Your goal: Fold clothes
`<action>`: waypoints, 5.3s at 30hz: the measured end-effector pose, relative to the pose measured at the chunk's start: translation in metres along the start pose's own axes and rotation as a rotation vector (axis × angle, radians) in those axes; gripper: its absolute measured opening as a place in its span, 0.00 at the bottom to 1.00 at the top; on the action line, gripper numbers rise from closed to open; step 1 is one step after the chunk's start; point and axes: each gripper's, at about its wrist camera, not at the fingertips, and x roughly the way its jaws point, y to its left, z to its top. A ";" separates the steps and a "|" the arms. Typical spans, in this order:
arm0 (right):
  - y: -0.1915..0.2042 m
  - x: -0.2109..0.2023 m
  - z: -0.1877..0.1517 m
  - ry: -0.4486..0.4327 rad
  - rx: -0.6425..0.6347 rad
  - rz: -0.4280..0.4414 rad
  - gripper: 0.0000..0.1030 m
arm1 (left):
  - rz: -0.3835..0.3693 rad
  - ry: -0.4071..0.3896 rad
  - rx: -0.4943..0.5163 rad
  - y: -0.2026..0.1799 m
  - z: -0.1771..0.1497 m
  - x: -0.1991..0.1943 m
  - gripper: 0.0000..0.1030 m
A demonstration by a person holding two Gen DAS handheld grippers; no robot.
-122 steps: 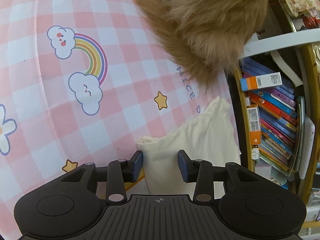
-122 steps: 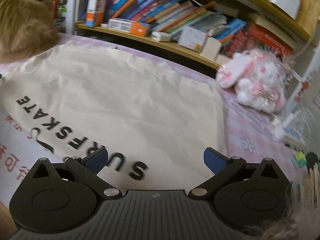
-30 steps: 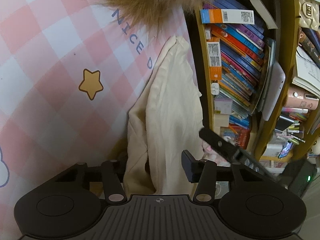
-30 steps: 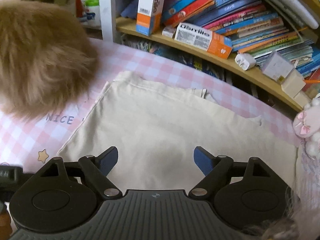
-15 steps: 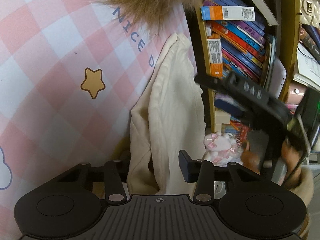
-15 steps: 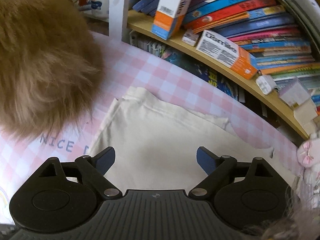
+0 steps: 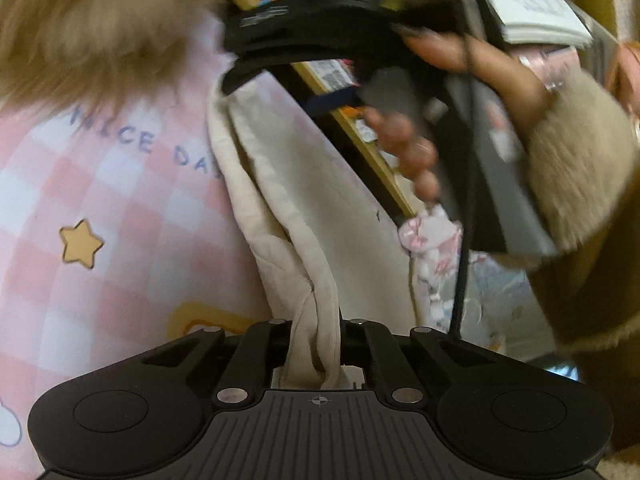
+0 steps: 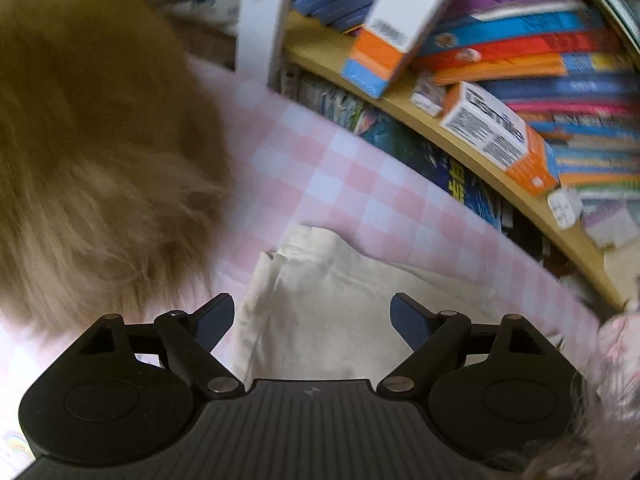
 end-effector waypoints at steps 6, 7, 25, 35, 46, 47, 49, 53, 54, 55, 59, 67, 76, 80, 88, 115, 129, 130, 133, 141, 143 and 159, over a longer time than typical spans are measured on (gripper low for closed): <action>0.025 0.011 0.001 0.052 -0.143 -0.048 0.83 | 0.013 0.007 0.096 -0.011 0.001 0.000 0.06; 0.030 0.013 0.001 0.059 -0.163 -0.056 0.83 | 0.014 0.008 0.107 -0.013 0.001 0.001 0.06; 0.051 0.032 -0.011 0.181 -0.264 -0.128 0.26 | 0.006 0.025 0.194 -0.026 0.001 0.002 0.06; 0.019 0.005 -0.012 0.130 -0.158 -0.091 0.07 | -0.008 -0.005 0.231 -0.037 -0.001 -0.002 0.06; -0.038 -0.046 -0.028 0.014 -0.076 -0.085 0.07 | -0.038 -0.031 0.367 -0.075 -0.004 -0.004 0.06; -0.045 -0.050 -0.032 0.009 -0.064 -0.087 0.07 | -0.038 -0.031 0.375 -0.080 -0.006 -0.001 0.06; -0.059 -0.056 -0.038 -0.002 -0.042 -0.089 0.07 | -0.040 -0.031 0.393 -0.088 -0.010 0.001 0.06; -0.089 -0.063 -0.054 -0.019 0.002 -0.080 0.07 | -0.039 -0.032 0.426 -0.105 -0.012 0.016 0.06; -0.097 -0.064 -0.059 -0.024 0.011 -0.077 0.07 | -0.037 -0.032 0.433 -0.109 -0.014 0.019 0.06; -0.104 -0.065 -0.064 -0.029 0.019 -0.072 0.07 | -0.035 -0.033 0.439 -0.113 -0.017 0.022 0.06; -0.135 -0.068 -0.083 -0.053 0.043 -0.041 0.07 | -0.009 -0.036 0.462 -0.136 -0.034 0.034 0.06; -0.197 -0.074 -0.125 -0.134 0.057 0.052 0.07 | 0.075 -0.048 0.477 -0.185 -0.068 0.074 0.06; -0.268 -0.069 -0.177 -0.219 0.074 0.139 0.07 | 0.162 -0.056 0.504 -0.236 -0.096 0.110 0.06; -0.298 -0.062 -0.197 -0.231 0.118 0.162 0.07 | 0.191 -0.039 0.527 -0.254 -0.106 0.131 0.06; -0.346 -0.040 -0.236 -0.236 0.190 0.197 0.07 | 0.223 0.016 0.559 -0.274 -0.129 0.171 0.06; -0.407 -0.025 -0.334 -0.221 0.431 0.160 0.41 | 0.126 0.099 0.455 -0.254 -0.162 0.162 0.26; -0.316 -0.078 -0.451 -0.236 0.428 0.207 0.04 | 0.465 -0.024 0.269 -0.174 -0.136 0.141 0.24; -0.317 -0.081 -0.454 -0.245 0.449 0.214 0.04 | 0.465 -0.024 0.264 -0.172 -0.138 0.140 0.24; -0.320 -0.089 -0.463 -0.272 0.509 0.235 0.04 | 0.456 -0.026 0.260 -0.170 -0.139 0.138 0.24; -0.324 -0.047 -0.476 -0.181 0.593 0.254 0.05 | 0.457 -0.010 0.276 -0.171 -0.132 0.133 0.25; -0.324 -0.052 -0.475 -0.205 0.597 0.251 0.05 | 0.448 -0.015 0.276 -0.173 -0.127 0.129 0.25; -0.320 -0.043 -0.463 -0.142 0.630 0.133 0.20 | 0.331 -0.043 0.151 -0.148 0.012 0.182 0.26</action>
